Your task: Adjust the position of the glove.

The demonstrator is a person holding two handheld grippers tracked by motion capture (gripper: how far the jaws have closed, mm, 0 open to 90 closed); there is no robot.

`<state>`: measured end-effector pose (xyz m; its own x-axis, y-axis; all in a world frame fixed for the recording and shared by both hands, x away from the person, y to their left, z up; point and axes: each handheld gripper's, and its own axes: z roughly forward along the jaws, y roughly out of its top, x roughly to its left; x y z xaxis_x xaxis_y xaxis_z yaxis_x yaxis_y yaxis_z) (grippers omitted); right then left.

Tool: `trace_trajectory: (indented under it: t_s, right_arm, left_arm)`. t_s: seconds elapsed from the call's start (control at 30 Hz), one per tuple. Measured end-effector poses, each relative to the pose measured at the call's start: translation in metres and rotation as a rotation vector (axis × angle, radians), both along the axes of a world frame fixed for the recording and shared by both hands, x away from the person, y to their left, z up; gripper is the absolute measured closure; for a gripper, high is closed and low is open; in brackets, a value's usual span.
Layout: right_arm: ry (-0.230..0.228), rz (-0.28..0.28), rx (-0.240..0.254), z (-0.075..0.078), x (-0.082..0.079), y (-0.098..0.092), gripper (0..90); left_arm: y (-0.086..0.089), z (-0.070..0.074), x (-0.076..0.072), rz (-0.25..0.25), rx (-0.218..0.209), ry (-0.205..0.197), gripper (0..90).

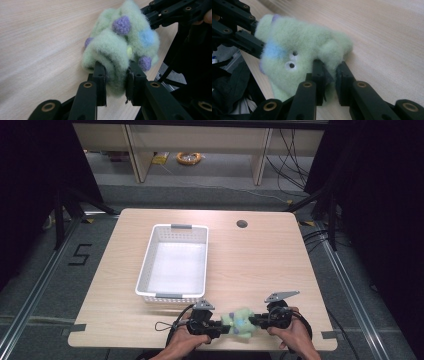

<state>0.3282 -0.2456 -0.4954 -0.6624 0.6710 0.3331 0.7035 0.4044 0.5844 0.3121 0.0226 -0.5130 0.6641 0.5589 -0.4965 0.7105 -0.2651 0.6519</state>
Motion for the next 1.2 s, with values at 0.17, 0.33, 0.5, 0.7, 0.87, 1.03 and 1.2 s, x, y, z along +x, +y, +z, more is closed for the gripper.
trace_trajectory:
  t_s: [0.17,0.33,0.5,0.7,0.87,1.03,1.2]
  right_arm:
    - [-0.049,-0.002,0.006,0.011,-0.007,0.004,81.4]
    - [-0.058,-0.005,0.012,0.012,-0.01,0.007,81.4]
    - [-0.058,-0.011,0.051,0.019,-0.013,0.01,81.5]
    - [-0.066,-0.003,0.064,0.017,-0.011,0.011,81.4]
    - [-0.058,-0.015,0.085,0.018,-0.012,0.014,81.3]
    - [-0.073,-0.006,0.095,0.018,-0.014,0.018,81.2]
    - [-0.07,-0.014,0.113,0.018,-0.017,0.024,81.2]
  left_arm:
    - [0.006,0.002,0.004,-0.005,0.002,0.001,72.1]
    - [0.01,0.007,0.004,-0.011,0.004,-0.009,72.1]
    - [0.014,0.014,0.005,-0.013,0.006,-0.028,72.1]
    - [0.016,0.019,0.006,-0.033,0.029,-0.039,72.0]
    - [0.022,0.023,0.008,-0.043,0.021,-0.041,71.9]
    - [0.028,0.026,0.007,-0.05,0.032,-0.054,71.8]
    - [0.033,0.027,0.005,-0.057,0.043,-0.061,71.8]
